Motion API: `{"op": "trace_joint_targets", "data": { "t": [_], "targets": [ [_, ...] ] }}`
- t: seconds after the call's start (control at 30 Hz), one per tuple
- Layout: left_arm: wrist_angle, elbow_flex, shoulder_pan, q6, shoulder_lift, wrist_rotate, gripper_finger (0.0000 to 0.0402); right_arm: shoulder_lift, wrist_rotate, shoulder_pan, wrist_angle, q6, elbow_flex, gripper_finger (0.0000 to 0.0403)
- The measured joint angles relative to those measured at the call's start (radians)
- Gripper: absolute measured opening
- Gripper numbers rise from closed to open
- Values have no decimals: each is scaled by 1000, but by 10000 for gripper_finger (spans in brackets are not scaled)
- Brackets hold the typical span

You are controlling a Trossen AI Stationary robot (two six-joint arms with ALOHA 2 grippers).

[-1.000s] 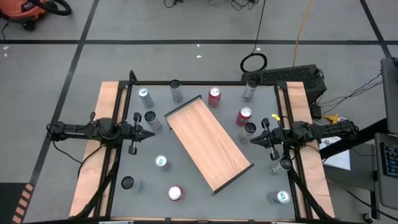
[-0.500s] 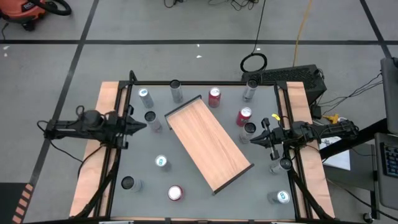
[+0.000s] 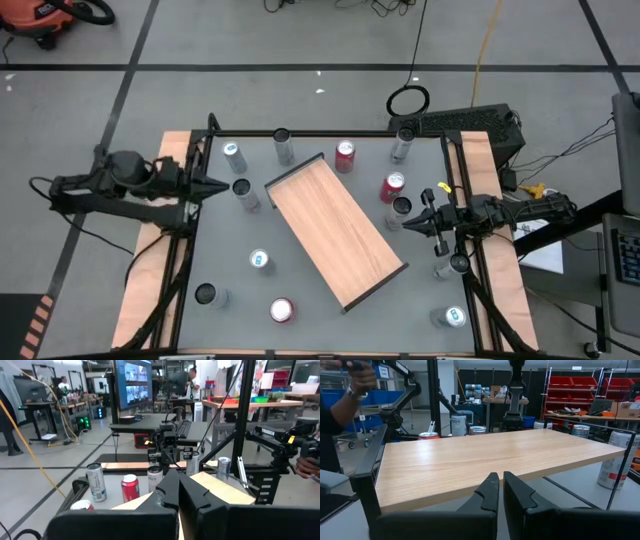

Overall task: Place canned beverage on shelf
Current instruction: Put the bottom left silver soda can on the shelf

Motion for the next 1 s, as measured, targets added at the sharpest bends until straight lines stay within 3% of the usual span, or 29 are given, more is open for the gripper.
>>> {"op": "trace_joint_targets", "data": {
  "t": [0.17,0.3,0.5,0.8,1.0],
  "targets": [
    [-83,180,0,-1,107,0,0,0,0,0,2,0,0,0],
    [-111,242,-1,18,154,1,0,0,7,0,3,30,0,0],
    [-225,246,-1,100,159,5,0,0,58,0,9,77,0,0],
    [-221,173,-3,-51,186,0,0,0,56,0,9,147,0,0],
    [-161,149,-27,-27,238,140,0,0,57,0,11,164,0,0]
  ]
}}
